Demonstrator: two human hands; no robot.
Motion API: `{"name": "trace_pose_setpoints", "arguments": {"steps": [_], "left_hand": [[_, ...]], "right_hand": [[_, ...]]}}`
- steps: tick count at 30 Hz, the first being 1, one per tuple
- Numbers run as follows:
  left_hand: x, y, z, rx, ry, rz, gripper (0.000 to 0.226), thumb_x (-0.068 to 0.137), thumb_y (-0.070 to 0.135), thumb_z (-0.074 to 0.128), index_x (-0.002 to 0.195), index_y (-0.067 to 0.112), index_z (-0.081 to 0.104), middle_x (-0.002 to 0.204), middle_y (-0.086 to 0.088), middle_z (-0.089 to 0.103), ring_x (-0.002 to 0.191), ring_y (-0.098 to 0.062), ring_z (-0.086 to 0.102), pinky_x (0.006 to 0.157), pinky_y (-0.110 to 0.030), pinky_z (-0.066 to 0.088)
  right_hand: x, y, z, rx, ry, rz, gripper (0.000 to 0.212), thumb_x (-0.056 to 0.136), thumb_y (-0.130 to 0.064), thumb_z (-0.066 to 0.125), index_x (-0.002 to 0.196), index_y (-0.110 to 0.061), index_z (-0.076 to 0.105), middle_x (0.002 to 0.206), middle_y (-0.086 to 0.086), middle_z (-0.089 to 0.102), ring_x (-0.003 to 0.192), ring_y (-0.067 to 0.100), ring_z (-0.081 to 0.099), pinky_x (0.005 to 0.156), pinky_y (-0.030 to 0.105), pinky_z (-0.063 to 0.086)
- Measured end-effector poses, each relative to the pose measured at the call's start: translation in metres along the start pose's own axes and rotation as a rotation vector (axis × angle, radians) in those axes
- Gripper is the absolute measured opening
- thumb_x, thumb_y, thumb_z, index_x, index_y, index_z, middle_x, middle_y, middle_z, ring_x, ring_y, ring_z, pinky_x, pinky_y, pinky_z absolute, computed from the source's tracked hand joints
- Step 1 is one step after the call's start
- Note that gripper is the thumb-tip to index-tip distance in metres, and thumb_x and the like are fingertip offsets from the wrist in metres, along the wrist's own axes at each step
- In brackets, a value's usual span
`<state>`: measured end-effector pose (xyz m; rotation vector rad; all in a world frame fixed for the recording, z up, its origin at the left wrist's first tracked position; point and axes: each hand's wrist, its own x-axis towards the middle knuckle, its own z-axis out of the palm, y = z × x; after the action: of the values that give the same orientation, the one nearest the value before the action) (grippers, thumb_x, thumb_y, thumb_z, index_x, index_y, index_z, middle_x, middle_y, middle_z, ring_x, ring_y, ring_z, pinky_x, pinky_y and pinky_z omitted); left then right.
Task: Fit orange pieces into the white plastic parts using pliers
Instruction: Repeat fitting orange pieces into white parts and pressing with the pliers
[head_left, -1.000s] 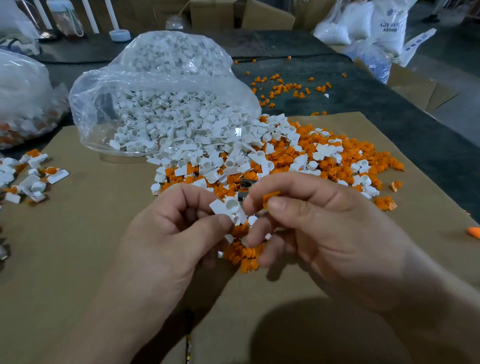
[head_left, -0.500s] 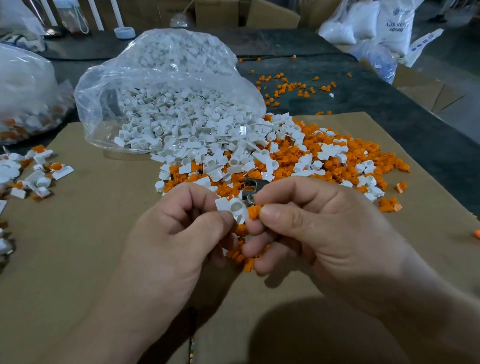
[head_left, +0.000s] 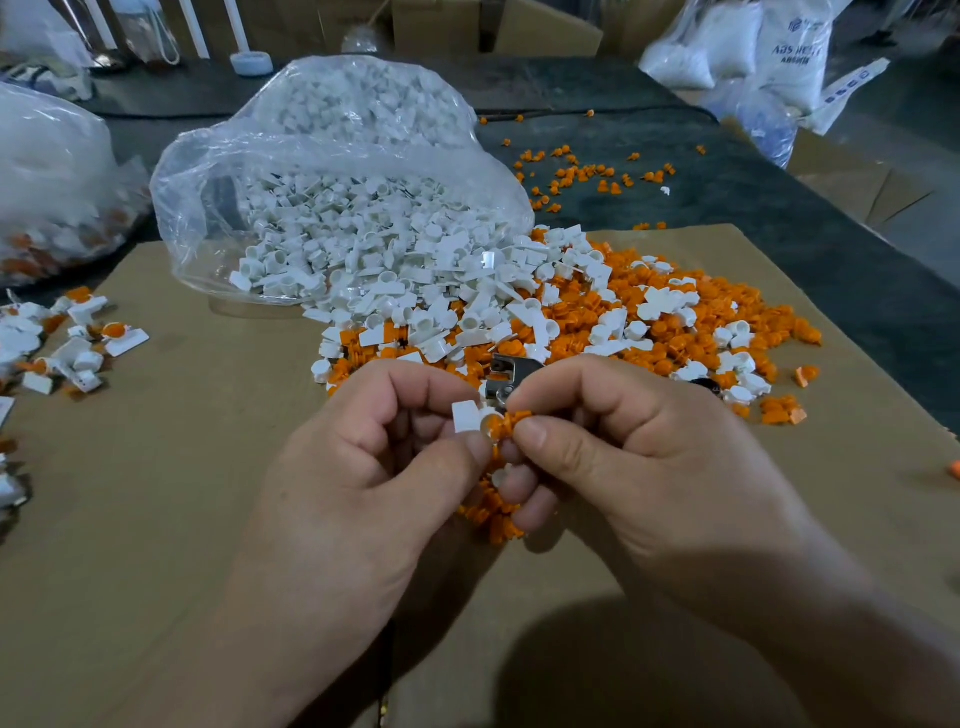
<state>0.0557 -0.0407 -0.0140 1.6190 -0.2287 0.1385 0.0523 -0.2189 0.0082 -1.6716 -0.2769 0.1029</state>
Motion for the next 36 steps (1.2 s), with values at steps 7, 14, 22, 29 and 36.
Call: {"name": "trace_pose_setpoints", "arguments": {"steps": [7,14,22,29,36], "left_hand": [[0.0,0.002,0.0,0.023,-0.018,0.03,0.027,0.068,0.044,0.073,0.094,0.04,0.071,0.07,0.011,0.069,0.06,-0.006,0.065,0.051,-0.017,0.049],[-0.001,-0.002,0.004,0.081,-0.028,0.018,0.03,0.064,0.049,0.072,0.093,0.044,0.071,0.07,0.011,0.068,0.057,-0.002,0.061,0.052,-0.015,0.05],[0.0,-0.004,0.005,0.022,-0.039,-0.023,0.029,0.064,0.045,0.075,0.093,0.039,0.072,0.069,0.006,0.069,0.057,-0.006,0.064,0.049,-0.02,0.05],[-0.003,-0.002,0.005,0.107,-0.048,0.02,0.027,0.066,0.046,0.071,0.093,0.044,0.068,0.071,0.009,0.067,0.057,-0.013,0.063,0.051,-0.029,0.053],[-0.003,0.002,0.005,0.124,-0.03,0.015,0.03,0.062,0.049,0.07,0.093,0.045,0.069,0.071,0.012,0.067,0.057,-0.003,0.062,0.049,-0.018,0.05]], "right_hand": [[-0.004,-0.004,-0.001,-0.084,0.013,0.013,0.007,0.088,-0.029,0.059,0.091,-0.031,0.066,0.076,0.001,0.07,0.066,0.019,0.069,0.059,0.042,0.059],[-0.006,-0.017,0.007,-0.953,0.077,-0.277,0.003,0.092,-0.029,0.056,0.09,-0.031,0.058,0.072,-0.017,0.051,0.061,0.002,0.048,0.049,0.014,0.033],[-0.001,-0.023,0.009,-1.072,-0.08,-0.272,0.006,0.09,-0.018,0.056,0.085,-0.019,0.059,0.076,-0.005,0.062,0.066,0.015,0.06,0.058,0.039,0.053],[0.0,-0.015,0.009,-0.983,-0.061,-0.256,0.007,0.088,-0.028,0.044,0.091,-0.029,0.051,0.082,-0.011,0.056,0.074,0.011,0.055,0.065,0.039,0.052],[-0.002,-0.017,0.01,-1.026,-0.033,-0.379,0.009,0.076,-0.01,0.059,0.083,-0.013,0.064,0.072,-0.002,0.063,0.062,0.017,0.06,0.052,0.038,0.052]]}}
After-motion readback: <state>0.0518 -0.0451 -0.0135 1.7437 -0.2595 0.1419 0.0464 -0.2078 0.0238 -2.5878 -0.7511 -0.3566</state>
